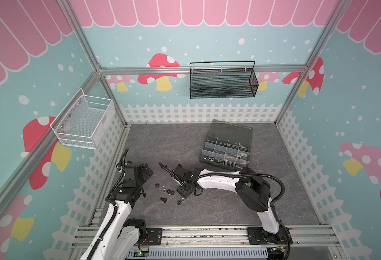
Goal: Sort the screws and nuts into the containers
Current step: 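Lower the right gripper and close it on a silver hex nut, then lift the nut with the right gripper and carry it over the nut compartment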
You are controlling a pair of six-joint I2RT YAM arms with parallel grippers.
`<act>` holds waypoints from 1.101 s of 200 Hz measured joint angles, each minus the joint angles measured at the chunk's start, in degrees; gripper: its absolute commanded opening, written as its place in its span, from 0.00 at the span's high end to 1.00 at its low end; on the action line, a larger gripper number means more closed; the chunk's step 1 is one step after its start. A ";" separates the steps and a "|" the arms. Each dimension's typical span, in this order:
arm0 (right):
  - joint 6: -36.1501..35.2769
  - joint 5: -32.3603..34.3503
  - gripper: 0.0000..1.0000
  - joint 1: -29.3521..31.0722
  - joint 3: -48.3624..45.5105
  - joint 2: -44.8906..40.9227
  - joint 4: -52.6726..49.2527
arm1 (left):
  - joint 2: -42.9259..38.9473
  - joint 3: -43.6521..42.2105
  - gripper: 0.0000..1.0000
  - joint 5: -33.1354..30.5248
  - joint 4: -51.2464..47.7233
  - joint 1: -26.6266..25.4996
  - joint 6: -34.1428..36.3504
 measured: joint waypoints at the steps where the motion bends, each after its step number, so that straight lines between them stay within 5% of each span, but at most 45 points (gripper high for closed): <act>1: 0.00 -0.02 0.33 0.00 0.00 0.00 0.00 | 0.02 0.00 0.00 0.00 0.00 0.00 0.00; 112: 1.46 -3.43 0.37 0.09 -8.11 -5.55 -0.31 | 0.74 0.00 0.00 0.04 0.20 0.00 0.00; 181: 1.66 -3.85 0.52 0.35 -11.21 -7.82 -1.09 | 0.76 0.00 0.00 0.04 0.20 0.02 0.00; 220: 2.10 -4.17 0.69 0.35 -11.28 -7.85 -1.22 | 1.31 0.00 0.00 0.04 0.22 0.02 0.00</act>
